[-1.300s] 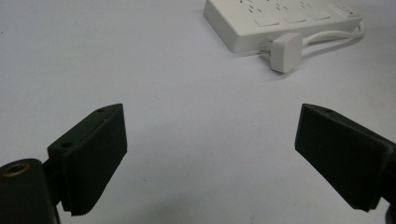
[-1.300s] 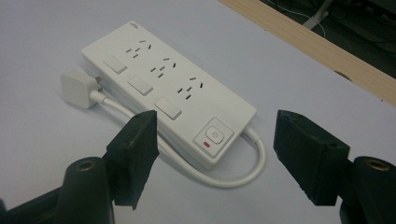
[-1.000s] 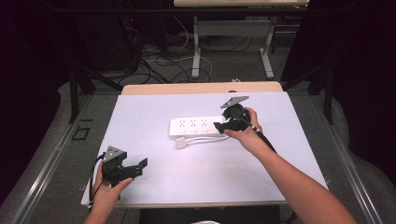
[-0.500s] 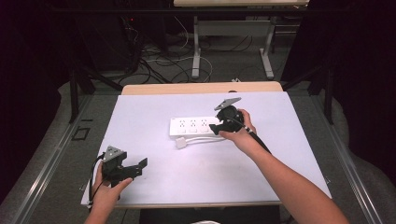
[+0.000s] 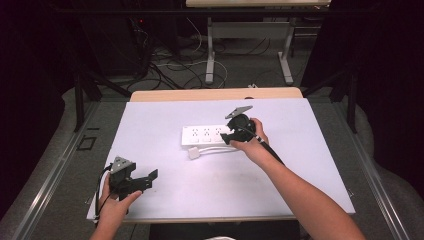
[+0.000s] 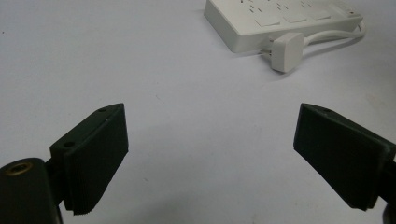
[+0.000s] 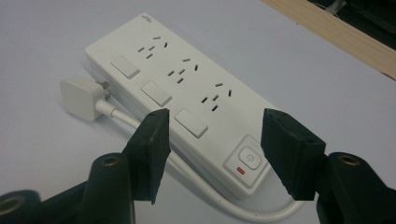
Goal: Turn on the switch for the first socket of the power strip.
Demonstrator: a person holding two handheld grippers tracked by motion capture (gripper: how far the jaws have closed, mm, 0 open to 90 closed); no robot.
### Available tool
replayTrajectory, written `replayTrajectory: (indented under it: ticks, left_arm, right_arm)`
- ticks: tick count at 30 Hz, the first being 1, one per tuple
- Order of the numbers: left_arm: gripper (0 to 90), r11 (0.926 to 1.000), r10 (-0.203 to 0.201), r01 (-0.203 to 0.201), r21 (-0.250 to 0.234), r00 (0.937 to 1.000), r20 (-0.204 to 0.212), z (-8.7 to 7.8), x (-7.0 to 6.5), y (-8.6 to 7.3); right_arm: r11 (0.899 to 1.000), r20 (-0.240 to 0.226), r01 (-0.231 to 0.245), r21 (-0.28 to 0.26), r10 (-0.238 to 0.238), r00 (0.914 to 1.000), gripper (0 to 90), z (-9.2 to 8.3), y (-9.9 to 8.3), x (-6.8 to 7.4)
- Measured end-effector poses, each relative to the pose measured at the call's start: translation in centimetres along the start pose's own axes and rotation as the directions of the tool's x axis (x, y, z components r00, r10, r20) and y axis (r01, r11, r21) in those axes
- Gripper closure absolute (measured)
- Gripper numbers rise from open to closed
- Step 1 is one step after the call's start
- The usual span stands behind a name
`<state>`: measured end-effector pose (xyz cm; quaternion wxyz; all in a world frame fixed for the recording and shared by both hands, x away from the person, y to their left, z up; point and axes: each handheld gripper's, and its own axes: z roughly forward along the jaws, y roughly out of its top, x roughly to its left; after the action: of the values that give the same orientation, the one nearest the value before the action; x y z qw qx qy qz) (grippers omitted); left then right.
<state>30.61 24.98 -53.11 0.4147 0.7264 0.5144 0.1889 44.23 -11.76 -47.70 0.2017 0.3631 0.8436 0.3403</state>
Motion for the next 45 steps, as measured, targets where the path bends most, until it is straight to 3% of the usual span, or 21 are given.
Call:
replayTrajectory:
  ticks: [19, 34, 38, 39, 40, 45]
  left_arm:
    - [10.6, 1.0000, 0.000, 0.000, 0.002, 1.0000, 0.002, 0.0, 0.0, 0.0]
    - [11.4, 1.0000, 0.000, 0.000, 0.001, 1.0000, 0.003, 0.1, 0.0, 0.0]
    - [11.5, 1.0000, 0.000, 0.000, 0.000, 1.0000, 0.003, 0.1, 0.1, 0.0]
    - [11.6, 1.0000, -0.001, 0.001, -0.001, 1.0000, 0.002, 0.1, 0.0, -0.1]
    - [11.7, 1.0000, 0.000, 0.000, 0.001, 1.0000, 0.003, 0.1, 0.1, -0.1]
    - [11.7, 1.0000, 0.000, 0.000, 0.001, 1.0000, 0.003, 0.1, 0.1, -0.1]
  right_arm:
    - [0.998, -0.008, -0.056, 0.021, 0.056, 0.9984, 55.4, 2.2, 0.1, 0.3]
    - [0.999, -0.015, -0.045, 0.029, 0.046, 0.9988, 74.4, 3.1, -0.1, 0.1]
    - [0.998, -0.015, -0.067, 0.019, 0.067, 0.9977, 78.1, 3.4, -0.1, -0.1]
    - [0.996, -0.015, -0.086, -0.010, 0.086, 0.9962, 79.1, 3.7, -0.2, -0.1]
    - [0.996, -0.014, -0.088, 0.022, 0.088, 0.9960, 80.0, 3.5, -0.1, -0.1]
    - [0.995, -0.017, -0.101, 0.028, 0.101, 0.9947, 85.5, 3.9, -0.3, -0.2]
